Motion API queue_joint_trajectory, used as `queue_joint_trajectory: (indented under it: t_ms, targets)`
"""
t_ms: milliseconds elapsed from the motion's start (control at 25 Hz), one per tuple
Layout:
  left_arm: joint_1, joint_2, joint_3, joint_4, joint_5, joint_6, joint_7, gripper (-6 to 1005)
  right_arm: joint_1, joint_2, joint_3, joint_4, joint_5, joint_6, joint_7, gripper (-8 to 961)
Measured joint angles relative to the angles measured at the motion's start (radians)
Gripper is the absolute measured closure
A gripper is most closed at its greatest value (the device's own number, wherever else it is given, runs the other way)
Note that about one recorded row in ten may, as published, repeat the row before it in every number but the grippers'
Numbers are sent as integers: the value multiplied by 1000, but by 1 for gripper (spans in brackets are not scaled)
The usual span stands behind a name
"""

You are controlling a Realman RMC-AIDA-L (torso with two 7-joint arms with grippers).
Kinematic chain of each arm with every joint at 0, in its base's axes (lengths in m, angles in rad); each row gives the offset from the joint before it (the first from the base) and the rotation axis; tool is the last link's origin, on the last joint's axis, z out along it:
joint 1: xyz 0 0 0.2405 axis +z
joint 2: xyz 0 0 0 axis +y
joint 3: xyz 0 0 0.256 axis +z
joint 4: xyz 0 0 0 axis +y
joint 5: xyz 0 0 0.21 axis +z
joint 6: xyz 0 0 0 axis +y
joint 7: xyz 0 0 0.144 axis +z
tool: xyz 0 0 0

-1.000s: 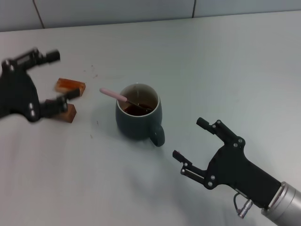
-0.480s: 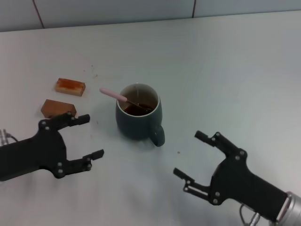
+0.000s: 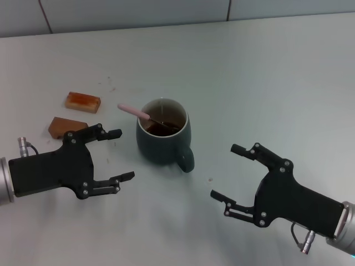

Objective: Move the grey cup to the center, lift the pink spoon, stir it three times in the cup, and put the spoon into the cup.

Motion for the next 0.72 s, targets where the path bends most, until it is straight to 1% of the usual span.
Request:
queue_joint_trajectory:
  t_ms: [200, 520, 720]
  targets:
    - [-4, 1, 2, 9, 5, 14, -3, 197, 21, 0, -35, -22, -1, 9, 19, 122]
    - [-4, -1, 1, 12, 16, 20, -7, 197, 35, 3, -42, -35, -7, 16, 24, 121]
    - [9, -4, 1, 5, 14, 30, -6, 197, 35, 6, -52, -20, -11, 17, 24, 121]
